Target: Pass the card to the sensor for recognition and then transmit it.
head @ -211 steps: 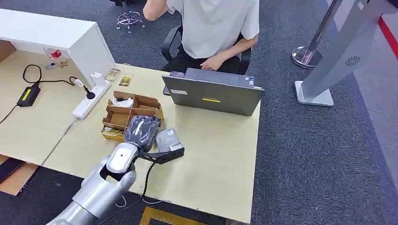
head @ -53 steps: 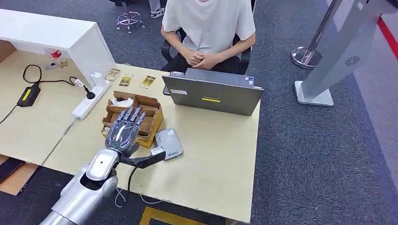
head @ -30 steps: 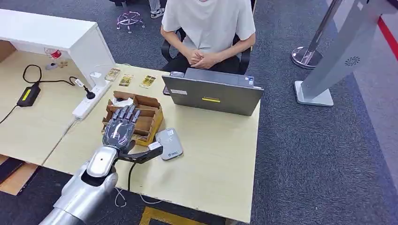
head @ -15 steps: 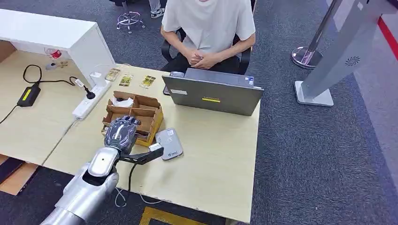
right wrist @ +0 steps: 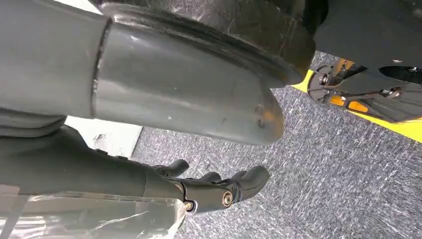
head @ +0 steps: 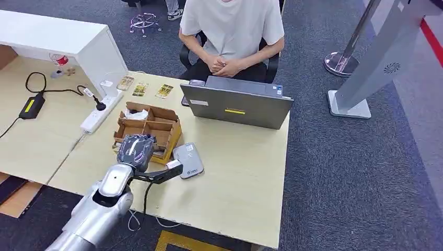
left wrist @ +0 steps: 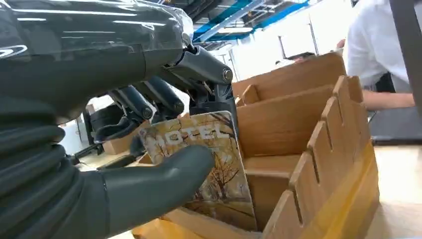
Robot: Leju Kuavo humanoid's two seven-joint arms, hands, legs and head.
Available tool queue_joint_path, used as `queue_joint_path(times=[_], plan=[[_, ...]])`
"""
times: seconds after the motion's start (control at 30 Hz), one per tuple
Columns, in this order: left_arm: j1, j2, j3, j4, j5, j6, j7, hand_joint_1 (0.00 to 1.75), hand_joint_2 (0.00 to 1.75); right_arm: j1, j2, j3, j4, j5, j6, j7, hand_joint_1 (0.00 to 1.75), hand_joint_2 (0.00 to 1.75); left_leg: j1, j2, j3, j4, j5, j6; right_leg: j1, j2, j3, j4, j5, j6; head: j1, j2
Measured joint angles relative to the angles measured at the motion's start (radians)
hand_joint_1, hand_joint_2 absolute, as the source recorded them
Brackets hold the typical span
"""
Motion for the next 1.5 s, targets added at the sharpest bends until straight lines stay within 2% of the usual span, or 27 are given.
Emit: queue_joint_path(times=[0.1, 0.27, 0.43, 0.6, 0.67, 0.77, 0.8, 0.9, 1.0, 1.1, 1.23, 1.27, 1.33, 1.5], plan=[[0.0, -0.002, 0.004, 0.0, 0.0, 0.037, -0.001, 1.75, 1.75, 0.0, 0.0, 0.0, 0.0, 0.003, 0.0, 0.0, 0.0, 0.0, 0.0, 0.0, 0.0, 0.0, 0.0, 0.0, 0.0, 0.0, 0.0, 0.0, 0.0, 0.0, 0.0, 0.0], [0.002, -0.006, 0.005, -0.027, 0.013, 0.064, -0.025, 1.75, 1.75, 0.0, 0.0, 0.0, 0.0, 0.005, 0.0, 0.001, 0.0, 0.0, 0.0, 0.0, 0.0, 0.0, 0.0, 0.0, 0.0, 0.0, 0.0, 0.0, 0.0, 0.0, 0.0, 0.0], [0.002, -0.006, 0.005, -0.115, 0.046, 0.071, -0.051, 1.75, 1.75, 0.0, 0.0, 0.0, 0.0, 0.003, -0.002, 0.001, 0.0, 0.0, 0.0, 0.0, 0.0, 0.0, 0.0, 0.0, 0.0, 0.0, 0.0, 0.0, 0.0, 0.0, 0.0, 0.0], [-0.011, -0.006, 0.005, -0.248, 0.109, 0.088, -0.084, 1.75, 1.75, 0.001, 0.0, 0.0, 0.001, 0.003, -0.003, 0.005, 0.0, 0.0, 0.0, 0.0, 0.0, 0.0, 0.0, 0.0, 0.0, 0.0, 0.0, 0.0, 0.0, 0.0, 0.0, 0.0], [-0.041, -0.005, 0.005, -0.292, 0.095, 0.137, -0.093, 1.75, 1.75, 0.0, 0.0, 0.0, 0.001, 0.011, -0.002, 0.008, 0.0, 0.0, 0.0, -0.001, 0.0, 0.0, 0.0, 0.0, 0.0, -0.001, 0.0, 0.0, 0.0, 0.0, 0.0, 0.0], [-0.108, 0.004, 0.005, -0.312, -0.024, 0.306, -0.1, 1.75, 1.75, 0.001, 0.0, 0.009, 0.001, 0.042, 0.013, 0.013, 0.0, 0.0, 0.0, -0.001, 0.0, 0.0, 0.0, 0.0, 0.0, -0.001, 0.0, 0.0, 0.0, 0.0, 0.0, 0.0], [-0.137, 0.009, 0.005, -0.308, -0.054, 0.328, -0.103, 1.75, 1.75, 0.001, 0.0, 0.015, 0.001, 0.051, 0.019, 0.013, 0.0, 0.0, 0.0, -0.001, 0.0, 0.0, 0.0, 0.0, 0.0, -0.001, 0.0, 0.0, 0.0, 0.0, 0.0, 0.0], [-0.237, 0.026, 0.005, -0.233, -0.09, 0.331, -0.105, 1.75, 1.75, -0.001, 0.0, 0.029, 0.001, 0.068, 0.034, 0.013, 0.0, 0.0, 0.0, -0.002, 0.001, 0.0, 0.002, -0.001, 0.0, -0.002, 0.001, 0.001, 0.002, 0.001, 0.0, 0.0], [-0.308, 0.029, 0.005, -0.156, -0.071, 0.323, -0.114, 1.75, 1.75, -0.001, 0.0, 0.037, 0.001, 0.071, 0.035, 0.013, 0.0, 0.0, 0.0, -0.002, 0.001, 0.0, 0.003, -0.001, 0.0, -0.001, 0.0, 0.001, 0.002, 0.0, 0.0, 0.0], [-0.354, 0.025, 0.005, -0.094, -0.05, 0.316, -0.116, 1.75, 1.75, -0.002, 0.0, 0.043, 0.002, 0.071, 0.035, 0.019, 0.0, 0.0, 0.0, -0.001, 0.0, 0.0, 0.003, -0.001, 0.0, -0.001, 0.0, 0.001, 0.002, 0.001, 0.0, 0.0], [-0.374, 0.017, 0.005, -0.061, -0.034, 0.306, -0.116, 1.75, 1.75, -0.001, 0.0, 0.044, 0.002, 0.07, 0.033, 0.022, 0.0, 0.0, 0.0, -0.001, 0.0, 0.0, 0.003, -0.001, 0.0, -0.001, 0.0, 0.001, 0.002, 0.001, 0.0, 0.0], [-0.375, 0.014, 0.005, -0.059, -0.025, 0.304, -0.116, 0.0, 1.75, -0.001, 0.0, 0.044, 0.002, 0.069, 0.033, 0.023, 0.0, 0.0, 0.0, -0.001, 0.0, 0.0, 0.003, -0.001, 0.0, -0.001, 0.0, 0.001, 0.002, 0.001, 0.0, 0.0], [-0.376, 0.01, 0.005, -0.057, -0.005, 0.296, -0.116, 0.0, 1.75, -0.002, 0.0, 0.044, 0.002, 0.067, 0.031, 0.024, 0.0, 0.0, 0.0, -0.001, 0.0, 0.0, 0.003, -0.001, 0.0, -0.001, 0.0, 0.0, 0.002, 0.001, 0.0, 0.0], [-0.376, 0.0, 0.004, -0.057, 0.052, 0.226, -0.116, 0.0, 1.75, -0.001, 0.0, 0.044, 0.002, 0.063, 0.028, 0.025, 0.0, 0.0, 0.0, -0.001, 0.0, 0.0, 0.003, -0.001, 0.0, -0.001, 0.0, 0.0, 0.002, 0.001, 0.001, 0.0]])
